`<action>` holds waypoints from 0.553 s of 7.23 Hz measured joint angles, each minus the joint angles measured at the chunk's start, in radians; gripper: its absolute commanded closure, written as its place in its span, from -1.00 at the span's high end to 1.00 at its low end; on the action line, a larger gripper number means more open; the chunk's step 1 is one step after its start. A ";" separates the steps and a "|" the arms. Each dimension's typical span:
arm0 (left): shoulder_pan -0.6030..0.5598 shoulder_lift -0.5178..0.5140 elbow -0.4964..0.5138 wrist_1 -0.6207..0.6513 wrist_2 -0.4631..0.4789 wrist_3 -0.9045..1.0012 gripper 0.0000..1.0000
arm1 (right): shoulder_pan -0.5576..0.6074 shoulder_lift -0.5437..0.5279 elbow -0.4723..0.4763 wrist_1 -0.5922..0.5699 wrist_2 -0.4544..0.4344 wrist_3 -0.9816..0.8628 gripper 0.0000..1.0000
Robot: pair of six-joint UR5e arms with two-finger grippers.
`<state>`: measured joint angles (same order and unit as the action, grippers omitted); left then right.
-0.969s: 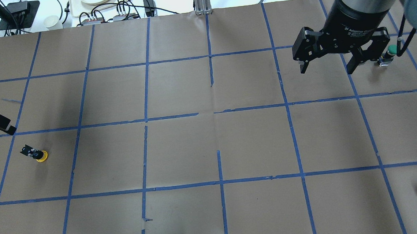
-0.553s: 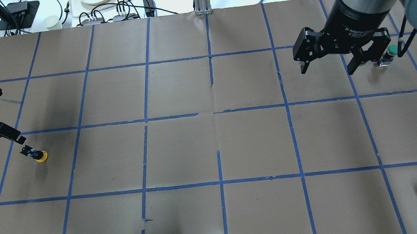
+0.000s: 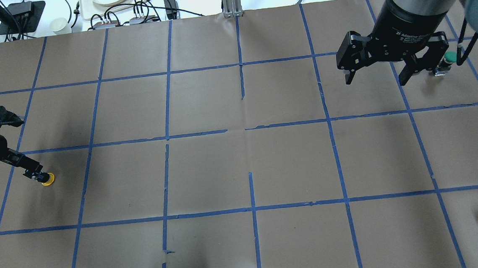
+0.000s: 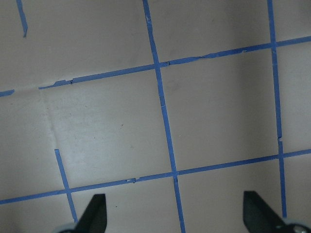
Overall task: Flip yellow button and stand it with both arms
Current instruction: 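Close the left gripper on the yellow-capped button block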
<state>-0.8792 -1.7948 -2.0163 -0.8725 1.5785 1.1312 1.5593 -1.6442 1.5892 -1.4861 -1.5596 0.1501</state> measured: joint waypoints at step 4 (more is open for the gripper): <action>0.000 -0.001 -0.052 0.023 -0.003 0.022 0.18 | 0.000 0.000 0.000 0.001 0.000 0.000 1.00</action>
<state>-0.8789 -1.7962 -2.0683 -0.8495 1.5759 1.1535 1.5593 -1.6445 1.5892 -1.4852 -1.5598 0.1503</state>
